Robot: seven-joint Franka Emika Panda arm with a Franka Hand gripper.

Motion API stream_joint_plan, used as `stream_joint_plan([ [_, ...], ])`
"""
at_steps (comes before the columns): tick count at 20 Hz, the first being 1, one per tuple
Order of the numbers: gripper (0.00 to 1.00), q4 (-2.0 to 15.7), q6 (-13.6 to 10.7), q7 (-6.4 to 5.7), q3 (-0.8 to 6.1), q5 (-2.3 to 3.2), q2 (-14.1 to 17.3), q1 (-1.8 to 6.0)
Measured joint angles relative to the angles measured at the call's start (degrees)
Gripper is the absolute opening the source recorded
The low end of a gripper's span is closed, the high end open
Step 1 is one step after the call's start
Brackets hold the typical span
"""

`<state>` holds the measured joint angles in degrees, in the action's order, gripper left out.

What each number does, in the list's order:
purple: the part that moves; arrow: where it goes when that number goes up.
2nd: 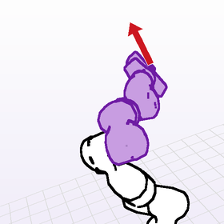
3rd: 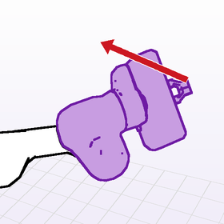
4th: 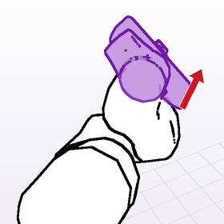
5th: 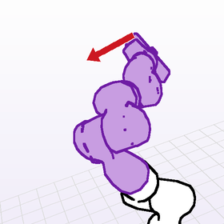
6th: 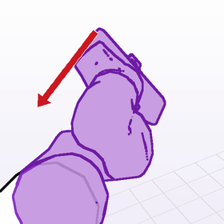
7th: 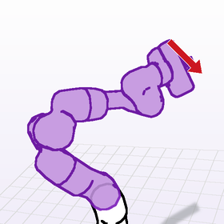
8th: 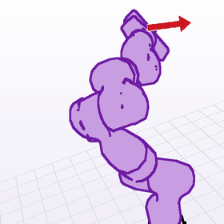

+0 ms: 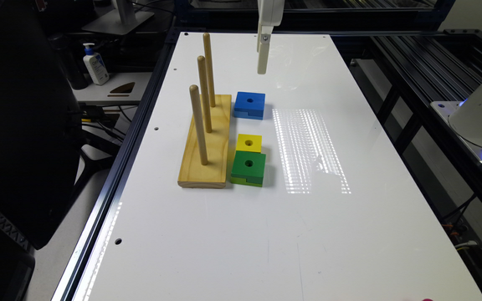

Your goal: Pick up blue block.

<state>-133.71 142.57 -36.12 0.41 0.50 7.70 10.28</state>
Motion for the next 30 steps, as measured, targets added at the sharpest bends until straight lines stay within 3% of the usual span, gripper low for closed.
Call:
stream_joint_plan([
  [4, 1.0, 0.03, 1.5, 0.0, 0.0, 0.0, 1.6, 0.02],
  [11, 1.0, 0.1, 1.8, 0.0, -0.01, 0.0, 2.2, 0.02],
  [18, 1.0, 0.21, 6.7, 0.0, -0.01, 0.0, 7.1, 0.02],
  [30, 1.0, 2.71, 6.8, -0.06, 0.79, -0.04, 8.4, 0.0],
])
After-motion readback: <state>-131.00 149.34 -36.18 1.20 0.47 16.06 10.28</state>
